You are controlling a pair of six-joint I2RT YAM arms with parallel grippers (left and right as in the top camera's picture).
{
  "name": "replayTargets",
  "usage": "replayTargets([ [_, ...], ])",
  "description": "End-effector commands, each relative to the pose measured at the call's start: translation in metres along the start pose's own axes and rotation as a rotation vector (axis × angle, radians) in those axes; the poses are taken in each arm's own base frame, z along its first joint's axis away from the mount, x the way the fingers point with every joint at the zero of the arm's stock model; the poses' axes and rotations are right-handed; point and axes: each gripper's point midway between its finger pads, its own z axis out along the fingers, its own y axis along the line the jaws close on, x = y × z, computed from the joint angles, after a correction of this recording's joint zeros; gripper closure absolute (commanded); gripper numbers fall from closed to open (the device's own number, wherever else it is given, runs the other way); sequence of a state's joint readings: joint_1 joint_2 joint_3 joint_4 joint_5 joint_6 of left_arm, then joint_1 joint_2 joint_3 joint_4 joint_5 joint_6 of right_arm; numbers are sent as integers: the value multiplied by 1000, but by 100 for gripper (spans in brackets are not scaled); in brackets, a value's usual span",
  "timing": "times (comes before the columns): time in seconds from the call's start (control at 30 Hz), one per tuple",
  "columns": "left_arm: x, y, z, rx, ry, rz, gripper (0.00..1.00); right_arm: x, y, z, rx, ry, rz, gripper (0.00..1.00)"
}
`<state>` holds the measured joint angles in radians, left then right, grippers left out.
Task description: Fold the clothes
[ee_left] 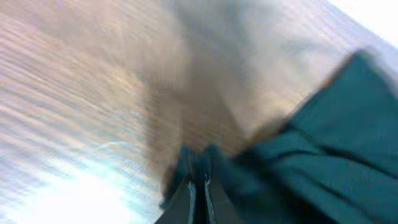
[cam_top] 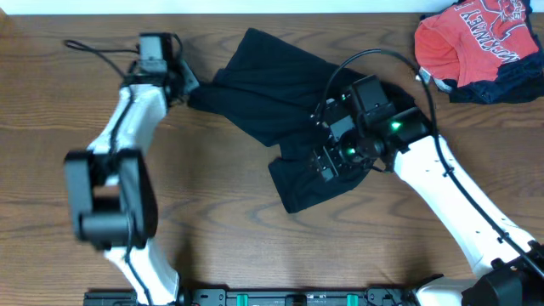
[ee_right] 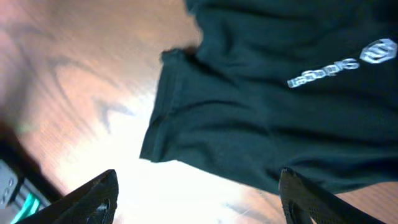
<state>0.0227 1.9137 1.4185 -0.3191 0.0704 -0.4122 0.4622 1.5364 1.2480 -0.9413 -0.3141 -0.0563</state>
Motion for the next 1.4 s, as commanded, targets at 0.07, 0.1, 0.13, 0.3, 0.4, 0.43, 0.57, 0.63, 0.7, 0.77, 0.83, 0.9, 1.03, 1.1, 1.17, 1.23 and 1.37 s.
replayTargets([
  [0.07,-22,-5,-53,13,-69,54,94,12,25,26,-40,89,-137,19],
  [0.1,-21,-5,-55,11,-64,54,94,15,26,33,-30,113,-148,19],
  [0.13,-20,-4,-57,8,-57,54,94,19,26,42,-14,144,-158,19],
  [0.3,-9,1,-56,-12,-15,53,94,39,11,85,116,285,-146,30],
  [0.4,-9,2,-56,-13,-13,54,94,48,6,99,129,335,-122,31],
  [0.43,-9,2,-56,-13,-13,54,94,51,6,103,130,346,-112,32],
  [0.57,-9,2,-56,-14,-15,53,94,55,12,108,133,365,-119,34],
  [0.63,-10,3,-56,-15,-15,51,94,55,18,110,146,361,-129,34],
  [0.7,-10,3,-56,-15,-14,51,94,54,24,113,154,354,-143,31],
  [0.77,-9,3,-56,-16,-13,51,94,53,34,117,150,340,-172,31],
  [0.83,-9,3,-56,-17,-10,51,94,51,41,119,146,328,-197,30],
  [0.9,-8,4,-56,-19,-6,51,94,50,41,120,172,322,-204,29],
  [1.03,-6,5,-56,-22,0,51,94,51,34,121,232,323,-214,30],
  [1.1,-4,5,-56,-25,7,51,94,54,32,125,240,339,-213,35],
  [1.17,-2,7,-56,-31,18,51,94,59,29,131,244,364,-203,41],
  [1.23,1,10,-57,-45,30,51,94,65,27,137,250,391,-198,46],
  [1.37,5,16,-57,-75,45,51,94,68,23,143,266,406,-185,60],
])
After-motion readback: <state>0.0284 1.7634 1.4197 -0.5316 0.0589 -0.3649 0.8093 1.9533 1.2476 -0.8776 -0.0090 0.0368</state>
